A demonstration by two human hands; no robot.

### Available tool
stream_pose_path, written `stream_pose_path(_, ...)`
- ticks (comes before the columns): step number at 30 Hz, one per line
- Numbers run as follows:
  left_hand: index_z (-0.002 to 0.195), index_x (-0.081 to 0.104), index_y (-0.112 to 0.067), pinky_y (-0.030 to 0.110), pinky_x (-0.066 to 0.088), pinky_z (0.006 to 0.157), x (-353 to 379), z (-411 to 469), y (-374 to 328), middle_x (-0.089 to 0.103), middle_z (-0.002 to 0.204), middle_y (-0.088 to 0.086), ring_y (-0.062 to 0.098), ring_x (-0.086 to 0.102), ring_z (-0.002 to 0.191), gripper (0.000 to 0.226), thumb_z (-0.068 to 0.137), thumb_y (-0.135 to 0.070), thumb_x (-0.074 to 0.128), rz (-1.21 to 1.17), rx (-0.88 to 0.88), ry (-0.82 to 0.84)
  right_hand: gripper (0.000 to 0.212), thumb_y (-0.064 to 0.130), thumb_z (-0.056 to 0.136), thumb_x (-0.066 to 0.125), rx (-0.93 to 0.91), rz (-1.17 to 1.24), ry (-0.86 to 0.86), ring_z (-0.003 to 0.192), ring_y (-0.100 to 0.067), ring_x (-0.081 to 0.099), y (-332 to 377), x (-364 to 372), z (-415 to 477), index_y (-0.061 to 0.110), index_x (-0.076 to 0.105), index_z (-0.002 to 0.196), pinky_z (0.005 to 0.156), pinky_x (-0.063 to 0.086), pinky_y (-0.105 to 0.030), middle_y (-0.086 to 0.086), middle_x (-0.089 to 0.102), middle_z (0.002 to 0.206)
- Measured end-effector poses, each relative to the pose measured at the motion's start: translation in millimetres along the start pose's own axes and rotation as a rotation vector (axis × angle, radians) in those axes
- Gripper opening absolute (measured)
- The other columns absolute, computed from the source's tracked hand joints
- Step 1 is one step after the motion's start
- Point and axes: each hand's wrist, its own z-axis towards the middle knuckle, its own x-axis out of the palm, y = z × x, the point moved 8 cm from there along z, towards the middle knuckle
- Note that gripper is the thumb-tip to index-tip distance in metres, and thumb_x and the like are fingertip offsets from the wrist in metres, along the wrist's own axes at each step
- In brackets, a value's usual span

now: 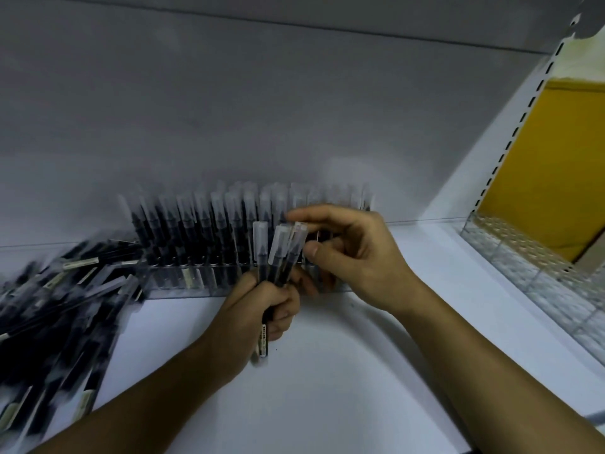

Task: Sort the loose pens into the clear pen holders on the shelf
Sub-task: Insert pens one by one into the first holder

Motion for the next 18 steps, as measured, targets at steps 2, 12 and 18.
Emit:
stream_pose_path(2,0.072,0.047,-0.007,0.021,0.021,0.04,0.6,0.0,1.1,0.035,0.053,0.003,0.01,0.028,0.04,0.013,0.068,-0.015,0.056,-0.002,-0.016,0.003,0.029,0.004,0.092,0.065,0.032,0.076,0.07,0.051,-0.021,0.056,-1.0,6.1,-0.5,0.008,0.068,0.12,0.049,0.05,-0.033,-0.004,0.075,0.104)
stream_pose_path(12,0.096,0.067,-0.006,0.035,0.043,0.061,-14.6,2.7,1.7,0.063,0.073,0.011,0.024,0.057,0.069,0.03,0.081,-0.021,0.046,0.182,0.092,-0.076,0.013,0.004,0.087,0.07,0.009,0.106,-0.106,0.057,-0.018,0.068,9.6,-14.3,2.7,0.004,0.071,0.1,0.048,0.053,-0.024,-0.014,0.075,0.087)
stream_pose_path(18,0.091,0.071,-0.019,0.037,0.046,0.063,-22.1,4.8,-1.7,0.068,0.081,0.014,0.03,0.061,0.076,0.027,0.076,-0.02,0.049,0.221,0.088,-0.114,0.012,0.006,0.088,0.066,-0.054,0.175,-0.287,0.039,-0.009,0.048,14.2,-44.9,1.9,0.006,0.072,0.098,0.042,0.037,-0.015,-0.009,0.076,0.081)
